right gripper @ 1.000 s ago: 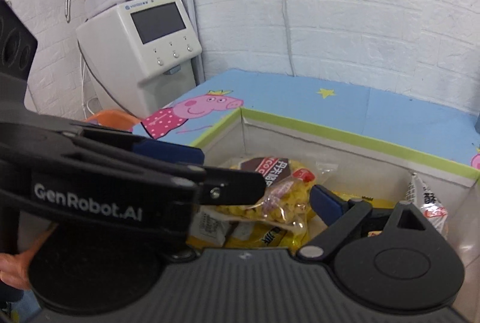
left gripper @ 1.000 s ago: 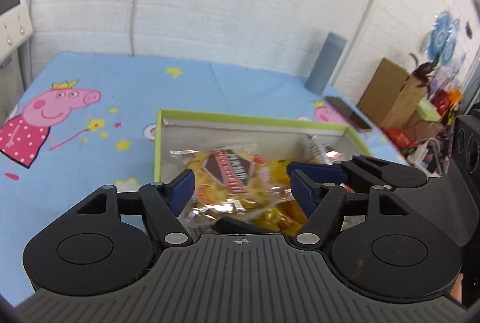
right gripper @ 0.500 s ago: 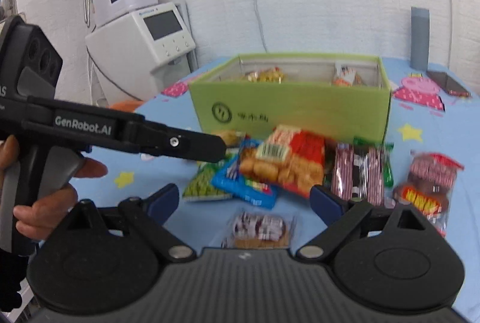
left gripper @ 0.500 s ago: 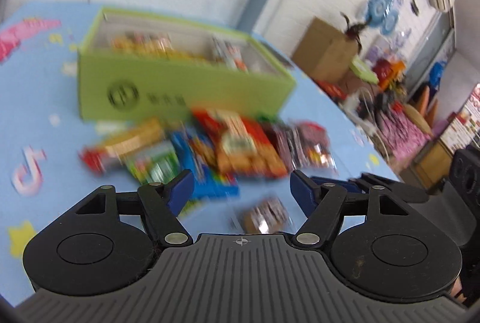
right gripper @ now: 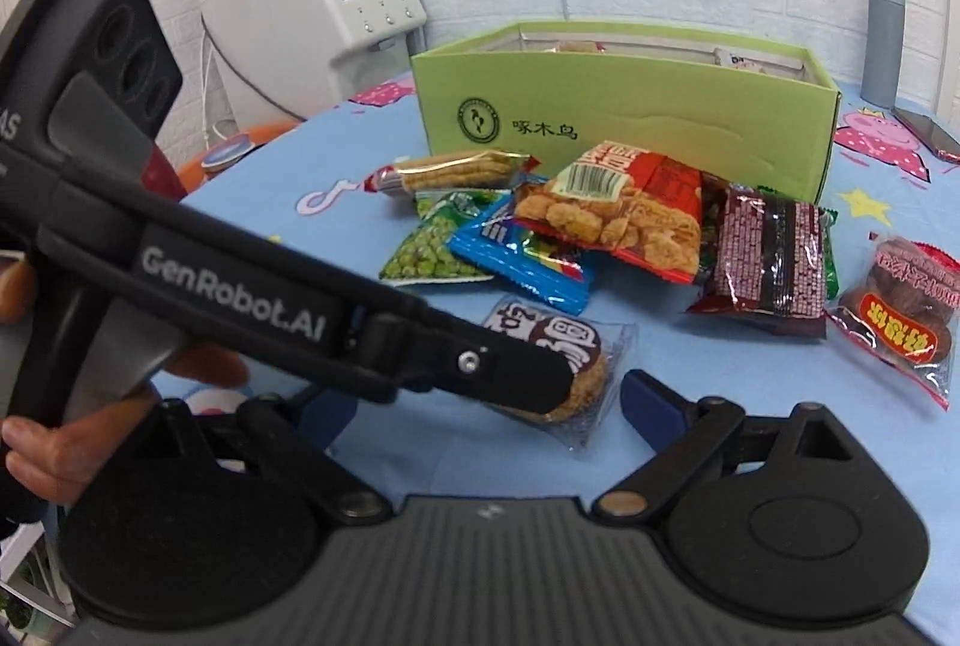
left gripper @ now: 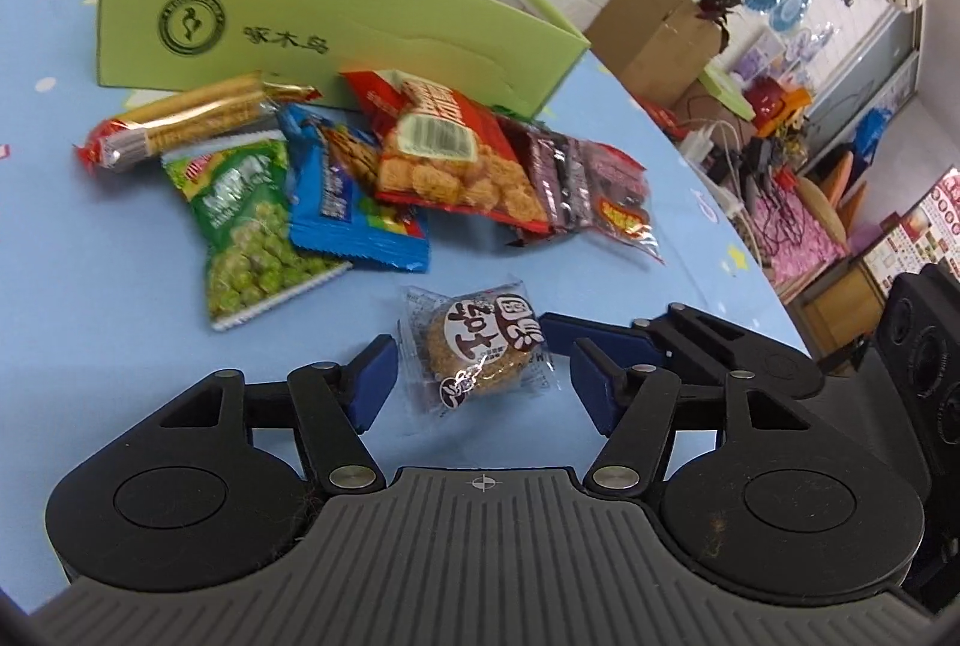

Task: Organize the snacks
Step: 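Move the left gripper to the round cookie bag with brown print, then grasp the round cookie bag with the left gripper and drop it into the box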

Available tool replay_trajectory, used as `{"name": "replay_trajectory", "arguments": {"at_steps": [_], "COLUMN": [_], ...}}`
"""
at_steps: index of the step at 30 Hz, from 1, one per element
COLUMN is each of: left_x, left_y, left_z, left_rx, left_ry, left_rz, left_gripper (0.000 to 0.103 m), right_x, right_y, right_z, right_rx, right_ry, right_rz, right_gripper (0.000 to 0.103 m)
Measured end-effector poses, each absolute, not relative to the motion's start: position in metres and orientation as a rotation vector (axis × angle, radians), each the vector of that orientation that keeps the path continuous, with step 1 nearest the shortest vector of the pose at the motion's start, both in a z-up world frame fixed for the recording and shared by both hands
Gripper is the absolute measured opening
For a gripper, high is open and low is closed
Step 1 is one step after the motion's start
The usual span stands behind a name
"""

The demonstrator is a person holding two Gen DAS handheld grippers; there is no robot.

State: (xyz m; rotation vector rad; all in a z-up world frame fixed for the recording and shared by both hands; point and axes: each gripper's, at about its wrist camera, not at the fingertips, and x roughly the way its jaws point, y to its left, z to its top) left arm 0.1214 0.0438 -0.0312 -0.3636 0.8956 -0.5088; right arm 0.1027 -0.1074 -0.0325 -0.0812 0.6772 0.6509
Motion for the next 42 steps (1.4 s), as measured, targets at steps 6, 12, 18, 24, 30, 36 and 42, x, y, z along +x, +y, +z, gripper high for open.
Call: {"name": "replay_trajectory", "arguments": {"at_steps": [6,12,18,24,30,36,42], "left_x": [0.112,0.123,0.103,0.093,0.088,0.083,0.082], "left_y": [0.027,0.035,0.05,0.051,0.051,0.049,0.055], "left_z": [-0.032,-0.02,-0.012,-0.025,-0.028,-0.035,-0.034], "left_rx": [-0.291,-0.338,-0.379,-0.428,-0.421,-0.442,-0.453], "left_ry": [0.877,0.845,0.84,0.873,0.88,0.888,0.875], "left_rz": [-0.51,-0.502,-0.456,-0.461,-0.461,-0.475,-0.473], "left_gripper": [0.057,0.053,0.055,0.054,0.055,0.055,0.055], "right_x": [0.077,0.041,0.058,0.073,0.056,0.08,0.067], "right_y": [-0.121,-0.138,-0.139,-0.124,-0.125,-0.112,-0.108], "right_z": [-0.03,-0.025,-0.02,-0.035,-0.026,-0.025,-0.029], "right_rx": [-0.018,0.061,-0.067,-0.103,-0.122,-0.206,-0.169], "right_ry": [0.7,0.707,0.642,0.666,0.627,0.617,0.667], "right_rz": [0.631,0.677,0.58,0.607,0.588,0.616,0.684], "right_gripper": [0.095,0.094,0.094,0.095,0.094,0.094,0.094]}}
